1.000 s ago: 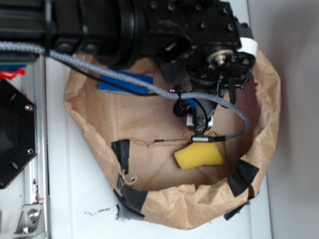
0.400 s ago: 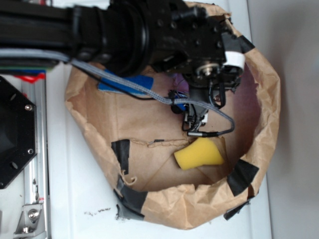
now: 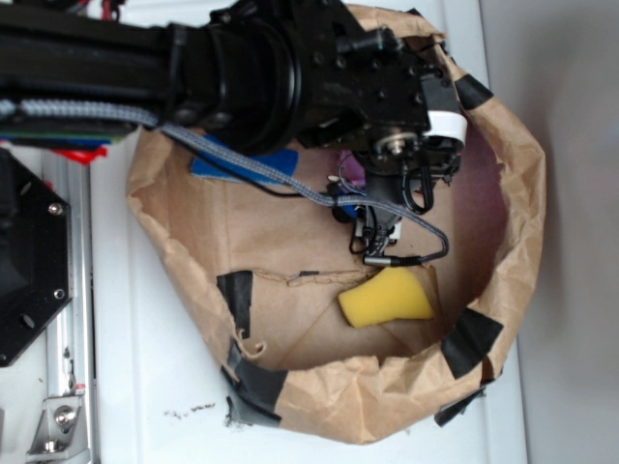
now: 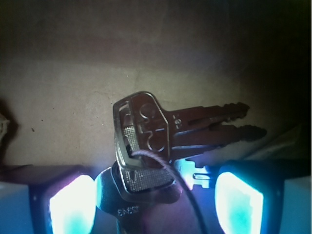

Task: Grab the silver keys.

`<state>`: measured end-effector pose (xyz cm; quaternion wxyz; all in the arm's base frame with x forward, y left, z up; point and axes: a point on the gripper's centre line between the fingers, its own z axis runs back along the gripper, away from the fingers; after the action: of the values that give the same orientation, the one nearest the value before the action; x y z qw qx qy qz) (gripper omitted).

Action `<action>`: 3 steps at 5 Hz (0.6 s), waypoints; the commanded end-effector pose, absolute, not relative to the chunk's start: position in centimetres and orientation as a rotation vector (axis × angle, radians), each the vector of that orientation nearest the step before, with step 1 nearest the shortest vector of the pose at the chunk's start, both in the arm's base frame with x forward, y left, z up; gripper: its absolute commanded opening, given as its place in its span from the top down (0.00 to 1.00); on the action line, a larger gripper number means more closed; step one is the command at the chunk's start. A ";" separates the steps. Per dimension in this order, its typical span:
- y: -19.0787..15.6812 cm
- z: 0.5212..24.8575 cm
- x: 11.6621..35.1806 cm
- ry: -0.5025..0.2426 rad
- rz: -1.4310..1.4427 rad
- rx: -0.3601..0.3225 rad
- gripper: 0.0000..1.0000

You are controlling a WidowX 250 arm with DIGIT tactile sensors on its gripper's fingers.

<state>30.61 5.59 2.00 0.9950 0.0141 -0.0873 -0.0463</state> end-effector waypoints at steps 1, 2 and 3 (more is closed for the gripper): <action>4.9 1.9 30.6 -0.191 -0.093 0.022 1.00; 4.7 2.1 30.2 -0.191 -0.103 0.033 1.00; 4.6 3.0 29.8 -0.183 -0.111 0.024 1.00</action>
<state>28.99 4.79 2.07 0.9964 0.0052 -0.0681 -0.0502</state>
